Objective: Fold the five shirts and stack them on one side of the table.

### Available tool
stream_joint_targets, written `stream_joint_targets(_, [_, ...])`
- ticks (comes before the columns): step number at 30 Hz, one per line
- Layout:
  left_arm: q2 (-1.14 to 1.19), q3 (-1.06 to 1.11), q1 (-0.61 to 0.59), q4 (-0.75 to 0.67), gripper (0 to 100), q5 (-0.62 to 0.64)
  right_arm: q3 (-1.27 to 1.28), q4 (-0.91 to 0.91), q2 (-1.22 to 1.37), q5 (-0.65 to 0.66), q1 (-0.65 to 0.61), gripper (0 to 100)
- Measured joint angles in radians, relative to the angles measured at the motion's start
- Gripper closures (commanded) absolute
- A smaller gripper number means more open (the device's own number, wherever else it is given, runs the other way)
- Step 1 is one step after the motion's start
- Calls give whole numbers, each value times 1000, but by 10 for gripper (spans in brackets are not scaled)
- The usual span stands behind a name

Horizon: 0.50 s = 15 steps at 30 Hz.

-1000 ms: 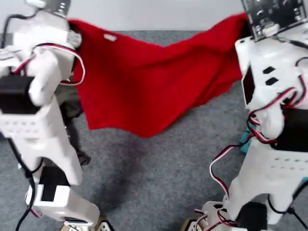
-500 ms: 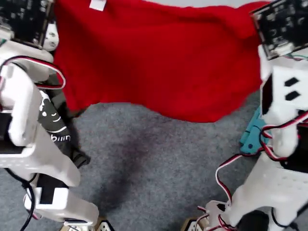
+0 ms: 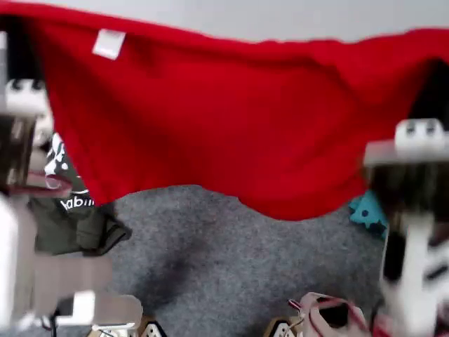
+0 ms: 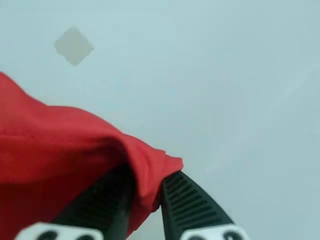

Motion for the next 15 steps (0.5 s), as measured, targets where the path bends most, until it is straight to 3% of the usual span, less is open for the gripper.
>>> stream_joint_targets(8, [-239, 221, -2, 0, 995, 0, -21, 0, -120, 77, 8, 988])
stream_joint_targets(15, [-293, 706, 0, 0, 995, 0, 28, 58, -26, 84, 14, 988])
